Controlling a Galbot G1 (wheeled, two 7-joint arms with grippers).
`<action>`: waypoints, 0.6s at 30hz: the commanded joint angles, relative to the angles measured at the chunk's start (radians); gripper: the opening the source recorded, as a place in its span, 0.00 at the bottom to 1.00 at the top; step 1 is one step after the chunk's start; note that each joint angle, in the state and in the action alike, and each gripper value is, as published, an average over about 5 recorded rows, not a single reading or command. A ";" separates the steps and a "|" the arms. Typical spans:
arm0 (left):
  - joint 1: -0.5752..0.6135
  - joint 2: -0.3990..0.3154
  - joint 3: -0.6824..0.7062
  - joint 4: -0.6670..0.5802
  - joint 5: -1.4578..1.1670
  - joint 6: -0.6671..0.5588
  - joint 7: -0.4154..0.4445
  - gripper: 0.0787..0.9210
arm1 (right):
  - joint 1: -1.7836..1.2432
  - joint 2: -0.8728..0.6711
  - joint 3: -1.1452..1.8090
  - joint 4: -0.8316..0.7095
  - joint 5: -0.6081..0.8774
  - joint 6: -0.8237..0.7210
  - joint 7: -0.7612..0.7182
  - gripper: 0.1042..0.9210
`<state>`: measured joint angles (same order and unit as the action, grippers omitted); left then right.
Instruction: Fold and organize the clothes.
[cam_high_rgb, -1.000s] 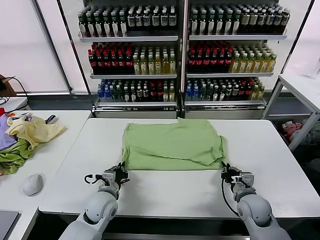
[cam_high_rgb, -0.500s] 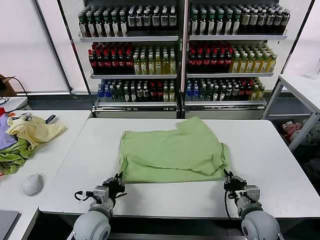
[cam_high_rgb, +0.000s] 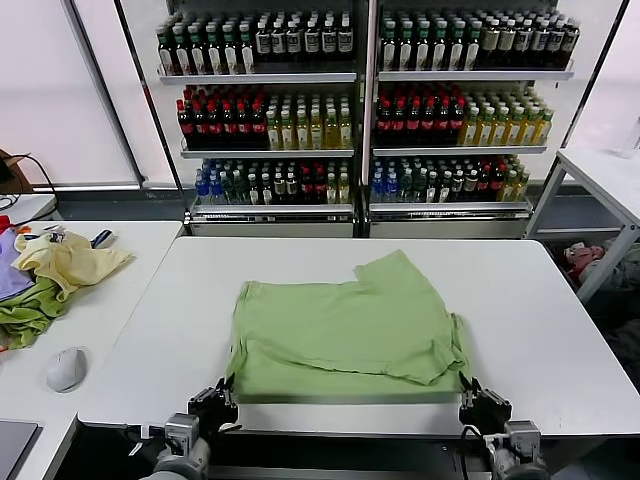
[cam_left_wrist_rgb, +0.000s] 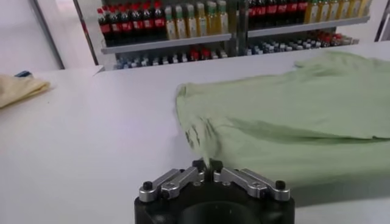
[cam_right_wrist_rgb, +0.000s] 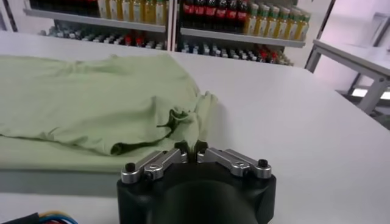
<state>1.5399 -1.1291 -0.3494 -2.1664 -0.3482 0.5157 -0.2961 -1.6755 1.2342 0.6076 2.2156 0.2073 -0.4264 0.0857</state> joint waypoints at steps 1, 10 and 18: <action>0.048 0.012 -0.047 -0.076 -0.003 0.007 0.030 0.22 | -0.020 0.002 0.012 0.084 -0.044 0.015 -0.025 0.30; -0.137 0.047 -0.041 0.018 -0.086 -0.022 0.005 0.53 | 0.264 -0.078 -0.056 -0.051 0.068 -0.009 -0.006 0.61; -0.401 0.049 0.049 0.230 -0.140 -0.005 -0.028 0.80 | 0.644 -0.097 -0.191 -0.319 0.167 -0.088 0.048 0.86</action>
<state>1.4145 -1.0886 -0.3652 -2.1296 -0.4259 0.5063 -0.3033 -1.3783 1.1639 0.5178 2.1100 0.2953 -0.4669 0.1050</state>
